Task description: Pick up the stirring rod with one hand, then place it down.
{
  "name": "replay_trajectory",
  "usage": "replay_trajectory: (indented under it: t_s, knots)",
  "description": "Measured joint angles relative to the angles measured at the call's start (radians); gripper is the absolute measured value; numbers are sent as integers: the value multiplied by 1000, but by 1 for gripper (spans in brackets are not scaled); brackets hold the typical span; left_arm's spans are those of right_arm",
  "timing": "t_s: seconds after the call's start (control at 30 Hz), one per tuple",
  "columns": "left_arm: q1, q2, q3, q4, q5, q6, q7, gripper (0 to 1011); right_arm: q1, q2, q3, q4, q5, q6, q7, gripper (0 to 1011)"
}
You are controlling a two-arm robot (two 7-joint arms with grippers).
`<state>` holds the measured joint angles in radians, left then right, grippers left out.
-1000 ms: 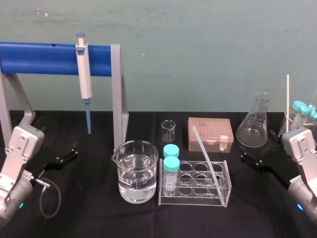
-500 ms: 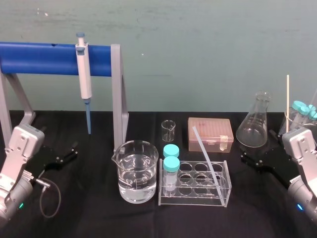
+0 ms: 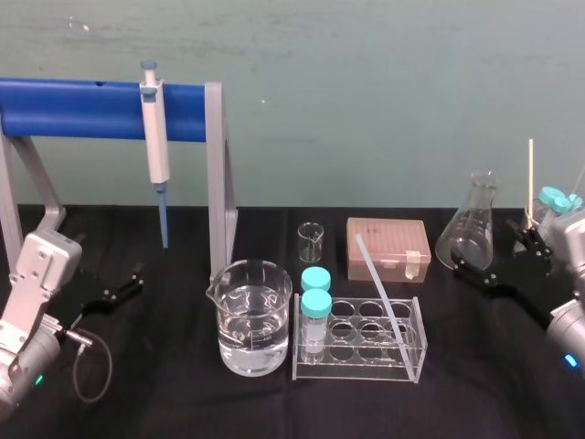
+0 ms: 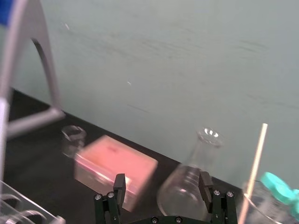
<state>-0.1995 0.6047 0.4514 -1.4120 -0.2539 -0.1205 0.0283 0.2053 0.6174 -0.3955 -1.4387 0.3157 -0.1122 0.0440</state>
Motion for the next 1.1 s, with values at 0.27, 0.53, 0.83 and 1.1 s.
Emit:
replay_trajectory:
  t_s: [0.27,0.53,0.83,1.1]
  knots:
    - [0,0,0,0,0,0,0,1000,-6,45,112,-94,291,146,251,1003]
    - [0,0,0,0,0,0,0,1000,21,65,110,-138,403,308,395,1003]
    - [0,0,0,0,0,0,0,1000,98,74,-3,-132,380,354,498,1003]
    - [0,0,0,0,0,0,0,1000,166,53,-84,-86,320,374,515,1003]
